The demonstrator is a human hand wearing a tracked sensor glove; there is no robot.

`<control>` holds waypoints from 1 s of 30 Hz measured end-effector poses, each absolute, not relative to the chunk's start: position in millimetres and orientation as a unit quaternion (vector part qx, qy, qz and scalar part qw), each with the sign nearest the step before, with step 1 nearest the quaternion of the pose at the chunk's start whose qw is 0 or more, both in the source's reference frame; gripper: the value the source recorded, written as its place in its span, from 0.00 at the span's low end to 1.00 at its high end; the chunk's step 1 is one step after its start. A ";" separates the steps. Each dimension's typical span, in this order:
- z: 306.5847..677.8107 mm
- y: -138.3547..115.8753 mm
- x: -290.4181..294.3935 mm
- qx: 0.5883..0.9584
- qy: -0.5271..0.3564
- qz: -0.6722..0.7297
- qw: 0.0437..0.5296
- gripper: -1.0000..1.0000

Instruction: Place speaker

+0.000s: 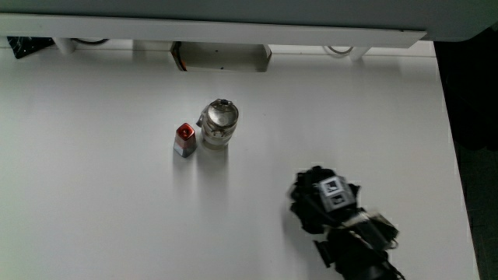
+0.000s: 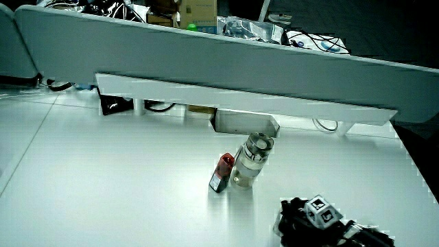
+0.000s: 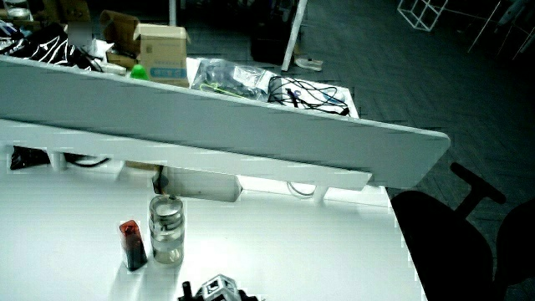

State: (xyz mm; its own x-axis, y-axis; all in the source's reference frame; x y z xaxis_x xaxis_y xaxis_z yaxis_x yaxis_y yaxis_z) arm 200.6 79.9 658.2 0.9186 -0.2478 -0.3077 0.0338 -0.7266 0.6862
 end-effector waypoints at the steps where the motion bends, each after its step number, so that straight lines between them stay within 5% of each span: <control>1: 654.4 79.9 204.2 0.906 -0.054 -0.192 0.374 0.50; 8: 682.3 88.1 235.7 0.875 -0.010 -0.195 0.442 0.50; 21: 703.5 124.7 238.2 0.863 0.016 -0.175 0.473 0.50; 30: 706.4 135.0 237.2 0.869 0.016 -0.157 0.468 0.20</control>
State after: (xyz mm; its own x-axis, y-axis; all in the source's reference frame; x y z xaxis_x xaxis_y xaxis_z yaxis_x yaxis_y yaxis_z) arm 237.2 135.0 706.4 0.9500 -0.1195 -0.2883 0.1751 -0.5606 0.8094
